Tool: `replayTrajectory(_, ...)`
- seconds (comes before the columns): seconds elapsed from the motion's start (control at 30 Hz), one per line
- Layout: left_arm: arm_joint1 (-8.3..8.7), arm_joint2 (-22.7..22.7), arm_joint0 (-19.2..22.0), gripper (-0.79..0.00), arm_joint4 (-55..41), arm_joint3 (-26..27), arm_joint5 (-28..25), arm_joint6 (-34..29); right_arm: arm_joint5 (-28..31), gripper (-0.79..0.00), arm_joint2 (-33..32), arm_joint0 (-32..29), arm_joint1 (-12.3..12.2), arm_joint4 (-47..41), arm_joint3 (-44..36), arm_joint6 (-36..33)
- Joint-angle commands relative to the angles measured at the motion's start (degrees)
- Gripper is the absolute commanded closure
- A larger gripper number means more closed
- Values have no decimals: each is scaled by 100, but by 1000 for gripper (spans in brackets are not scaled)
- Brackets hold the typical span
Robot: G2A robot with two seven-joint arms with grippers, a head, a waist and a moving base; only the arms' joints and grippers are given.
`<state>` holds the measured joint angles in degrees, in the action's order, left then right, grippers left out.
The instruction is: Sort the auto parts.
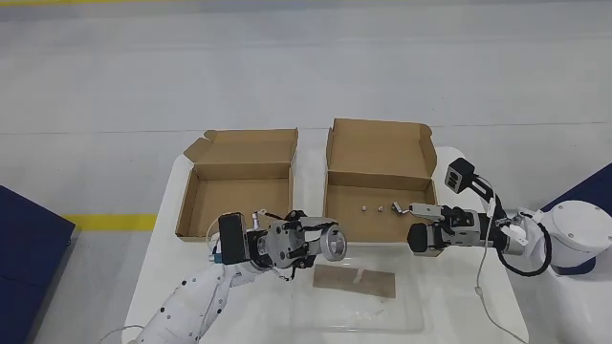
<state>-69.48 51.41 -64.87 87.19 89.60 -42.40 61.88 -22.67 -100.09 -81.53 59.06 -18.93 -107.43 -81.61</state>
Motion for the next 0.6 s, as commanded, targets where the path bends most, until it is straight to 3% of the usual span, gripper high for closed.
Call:
replayTrajectory(0.0, 0, 4, -1, 0, -4, -10, -8, -8, 0, -785, 0, 0, 0, 0, 0, 0)
replayTrajectory(0.3, 0, 4, -1, 0, -4, -10, -8, -8, 0, -785, 0, 0, 0, 0, 0, 0)
replayTrajectory(0.57, -71, 37, 121, 0, -251, 493, 502, 67, 0, -785, 0, 0, 0, 0, 0, 0)
